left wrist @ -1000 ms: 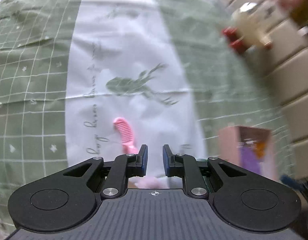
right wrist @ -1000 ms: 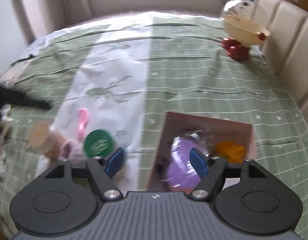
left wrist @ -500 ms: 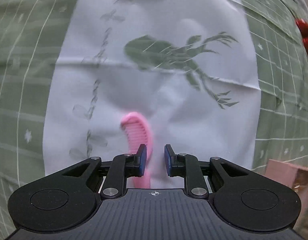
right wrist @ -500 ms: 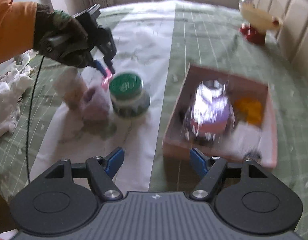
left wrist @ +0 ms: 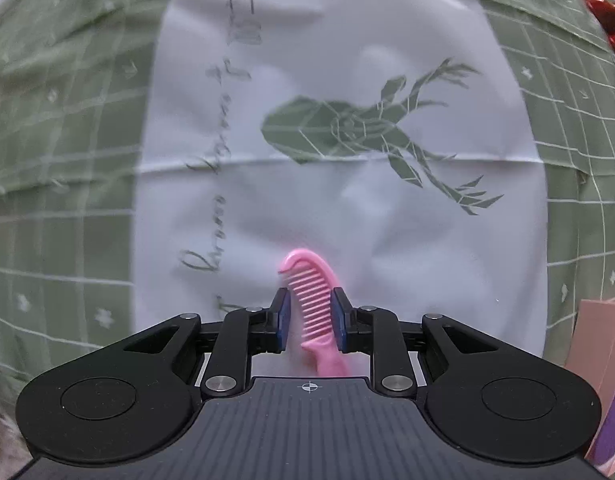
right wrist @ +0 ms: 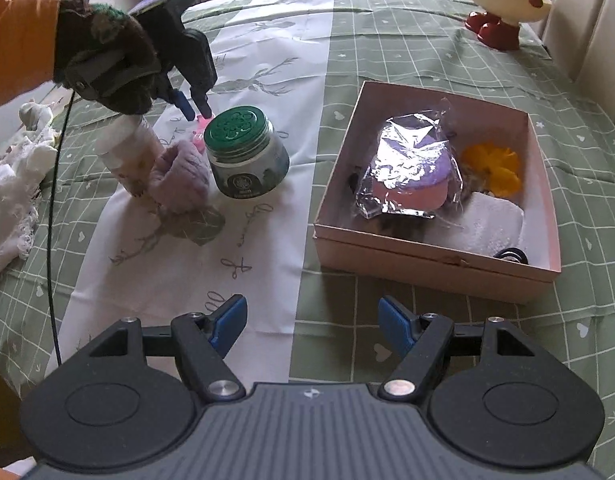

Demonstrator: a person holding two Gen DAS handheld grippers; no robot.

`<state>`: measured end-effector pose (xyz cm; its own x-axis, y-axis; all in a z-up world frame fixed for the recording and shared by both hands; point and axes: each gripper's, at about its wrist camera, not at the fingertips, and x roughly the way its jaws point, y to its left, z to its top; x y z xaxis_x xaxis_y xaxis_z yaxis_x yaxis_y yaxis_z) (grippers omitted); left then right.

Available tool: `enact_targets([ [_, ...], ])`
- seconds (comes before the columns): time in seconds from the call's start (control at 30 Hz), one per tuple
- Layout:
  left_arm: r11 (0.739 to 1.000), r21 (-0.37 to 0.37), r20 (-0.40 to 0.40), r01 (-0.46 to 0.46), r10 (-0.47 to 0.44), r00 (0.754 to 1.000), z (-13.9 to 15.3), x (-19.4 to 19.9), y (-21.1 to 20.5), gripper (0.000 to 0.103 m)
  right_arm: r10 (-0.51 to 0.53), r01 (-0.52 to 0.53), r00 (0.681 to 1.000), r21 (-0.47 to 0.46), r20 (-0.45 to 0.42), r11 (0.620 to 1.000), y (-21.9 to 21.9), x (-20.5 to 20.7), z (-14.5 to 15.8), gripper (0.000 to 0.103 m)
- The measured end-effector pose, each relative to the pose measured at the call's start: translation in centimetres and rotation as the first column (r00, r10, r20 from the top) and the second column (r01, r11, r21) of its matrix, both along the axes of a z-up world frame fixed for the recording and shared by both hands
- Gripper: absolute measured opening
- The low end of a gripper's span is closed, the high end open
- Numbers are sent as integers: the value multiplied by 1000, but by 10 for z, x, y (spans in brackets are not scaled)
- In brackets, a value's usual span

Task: Organize soft objects
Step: 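Grasp the lavender fuzzy scrunchie with the right tool while the left holds the comb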

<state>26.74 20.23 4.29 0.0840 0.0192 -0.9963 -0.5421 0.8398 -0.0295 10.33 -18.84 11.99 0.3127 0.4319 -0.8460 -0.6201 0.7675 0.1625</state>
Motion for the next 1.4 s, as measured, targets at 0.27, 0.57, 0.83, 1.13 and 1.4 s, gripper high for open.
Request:
enact_targets([
  [0.27,997,-68,29,41,-39,999,-5,6,-18,30,48,-47,999,-39,14,998,8,-10,-8,73],
  [0.57,982,-146,20,120,-118,993,-7,0,-15,14,59,-57,997,-37,53,998,16,-9,-5,73],
  [0.83,954,-230,129,194,-168,977,19,-22,-19,9,326,-323,922,-48,208,945,113,-20,0,56],
  [1.13,946,-290,165,143,-97,981,20,-39,2,8,500,-445,788,-230,359,866,218,-35,-39,56],
  [1.4,927,-374,175,31,37,984,6,-24,0,15,475,-434,818,-193,324,880,207,-44,-33,56],
])
